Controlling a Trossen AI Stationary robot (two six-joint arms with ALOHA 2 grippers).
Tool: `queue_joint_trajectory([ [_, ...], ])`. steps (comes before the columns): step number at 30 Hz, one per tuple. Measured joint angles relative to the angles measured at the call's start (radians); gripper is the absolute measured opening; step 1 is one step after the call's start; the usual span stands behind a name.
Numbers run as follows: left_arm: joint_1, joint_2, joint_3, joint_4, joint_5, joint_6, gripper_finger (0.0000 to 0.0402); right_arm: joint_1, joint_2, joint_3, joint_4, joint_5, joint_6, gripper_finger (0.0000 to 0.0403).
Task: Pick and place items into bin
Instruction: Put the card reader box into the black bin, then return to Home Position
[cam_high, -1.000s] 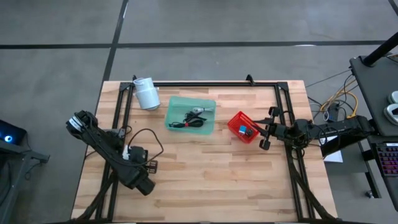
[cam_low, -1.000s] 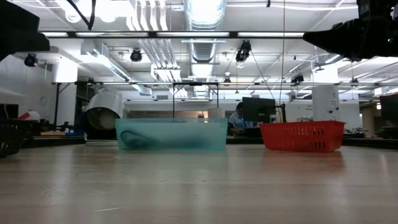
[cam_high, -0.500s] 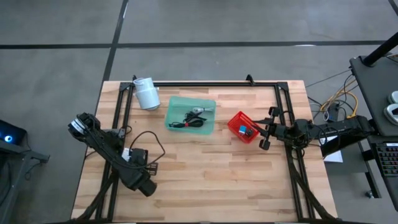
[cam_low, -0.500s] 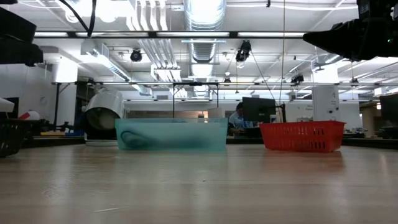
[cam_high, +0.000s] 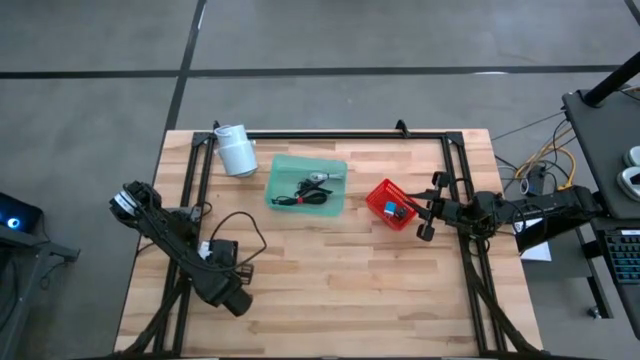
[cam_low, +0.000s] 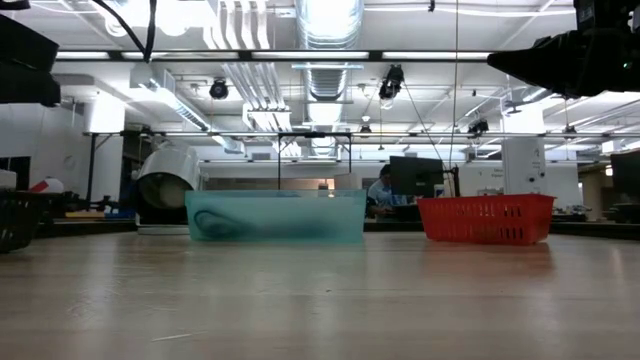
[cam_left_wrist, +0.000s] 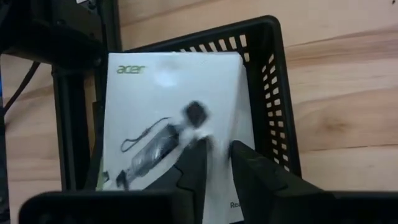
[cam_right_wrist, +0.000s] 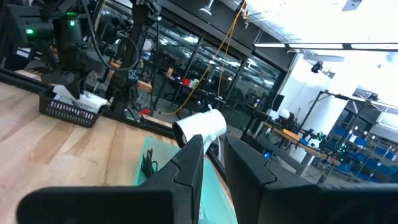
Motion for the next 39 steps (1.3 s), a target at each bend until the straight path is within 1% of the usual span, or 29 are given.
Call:
queue_joint_trajectory([
  [10,0.0,0.0,0.001,0.027,0.001,0.052,0.0091,0.0,0.0,0.0,0.0,0.0,0.0,0.0052],
  [15,0.0,-0.003,0.013,0.02,-0.003,0.06,0.0094,0.0,0.0,0.0,0.0,0.0,0.0,0.0052],
  [17,0.0,-0.014,0.02,0.019,-0.022,0.1,0.0094,0.0,0.0,0.0,0.0,0.0,0.0,0.0052],
  [20,-0.001,-0.036,0.031,0.019,-0.116,0.162,0.0094,0.0,0.0,0.0,0.0,0.0,0.0,0.0052],
  [22,-0.002,-0.059,0.036,0.023,-0.229,0.209,0.0093,0.0,0.0,0.0,0.0,0.0,0.0,0.0052],
  [24,-0.002,-0.08,0.035,0.035,-0.376,0.269,0.0093,0.0,0.0,0.0,0.001,0.0,0.0,0.0052],
  [28,0.004,-0.113,0.013,0.128,-0.688,0.453,0.0093,0.0,0.0,0.0,0.001,0.0,0.0,0.0052],
  [30,0.012,-0.13,-0.008,0.214,-0.781,0.566,0.0093,0.0,0.0,0.0,0.001,0.0,0.0,0.0052],
  [32,0.032,-0.148,-0.033,0.308,-0.822,0.676,0.0093,0.0,0.0,0.0,0.002,0.0,0.0,0.0052],
  [34,0.058,-0.17,-0.069,0.431,-0.833,0.811,0.0093,0.0,0.0,0.0,0.002,0.0,0.0,0.0052],
  [37,0.108,-0.207,-0.143,0.697,-0.825,1.085,0.0093,0.0,0.0,0.0,0.002,0.0,0.001,0.0052],
  [39,0.151,-0.233,-0.21,0.924,-0.782,1.305,0.0093,0.0,0.0,0.0,0.002,0.0,0.014,0.0052],
])
